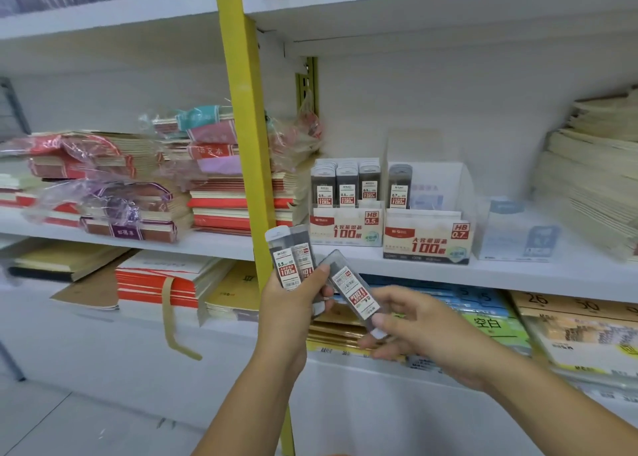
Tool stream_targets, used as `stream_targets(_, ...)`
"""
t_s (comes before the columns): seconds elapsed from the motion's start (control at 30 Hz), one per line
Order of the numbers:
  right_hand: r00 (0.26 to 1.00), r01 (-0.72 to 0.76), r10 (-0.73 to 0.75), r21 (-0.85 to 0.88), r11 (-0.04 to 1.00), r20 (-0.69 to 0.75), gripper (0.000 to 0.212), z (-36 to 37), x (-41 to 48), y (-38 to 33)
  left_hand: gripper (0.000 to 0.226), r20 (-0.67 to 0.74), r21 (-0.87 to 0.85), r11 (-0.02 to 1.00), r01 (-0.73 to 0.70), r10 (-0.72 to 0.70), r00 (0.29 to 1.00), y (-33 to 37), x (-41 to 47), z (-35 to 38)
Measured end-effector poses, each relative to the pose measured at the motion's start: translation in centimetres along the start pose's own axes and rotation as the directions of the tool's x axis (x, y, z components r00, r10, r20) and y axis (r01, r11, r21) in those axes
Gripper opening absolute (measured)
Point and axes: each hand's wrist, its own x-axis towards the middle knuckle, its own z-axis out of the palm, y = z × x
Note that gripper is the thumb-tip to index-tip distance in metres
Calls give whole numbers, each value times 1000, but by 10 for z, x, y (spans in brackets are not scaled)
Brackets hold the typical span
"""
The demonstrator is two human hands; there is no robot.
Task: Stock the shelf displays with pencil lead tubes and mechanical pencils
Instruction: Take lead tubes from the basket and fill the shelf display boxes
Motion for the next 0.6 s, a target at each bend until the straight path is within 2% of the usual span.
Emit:
stream_targets(0.07, 981, 56, -65, -53, 997, -183, 24, 1, 1, -4, 22, -15, -18, 1000, 6, -7, 1000, 1, 1, -1)
stream_targets(0.17, 887, 219, -282, -205, 954, -365, 23, -8, 1, -24, 22, 23, 29, 1000, -7, 6, 1000, 7, 3, 1)
stream_targets(0.27, 745, 440, -496, -231, 868, -446, 22, -28, 6, -64, 21, 81, 65, 997, -47, 42, 996, 18, 9, 7)
stream_targets(0.37, 628, 473, -655, -463, 750, -420, 28, -55, 23, -111, 14, 124, 74, 995, -71, 62, 990, 31, 18, 14)
stream_targets(0.47, 635, 372, -709, -682, 629, -307, 33, -73, 51, -146, 10, 114, 92, 988, -122, 111, 987, 35, 27, 18)
stream_targets(0.53, 679, 276, -696, -797, 537, -234, 28, -76, 70, -155, 8, 101, 101, 985, -143, 133, 986, 34, 33, 17)
stream_targets(0.6, 732, 183, -666, -899, 397, -144, 21, -76, 87, -159, 6, 107, 119, 981, -154, 142, 984, 32, 39, 16)
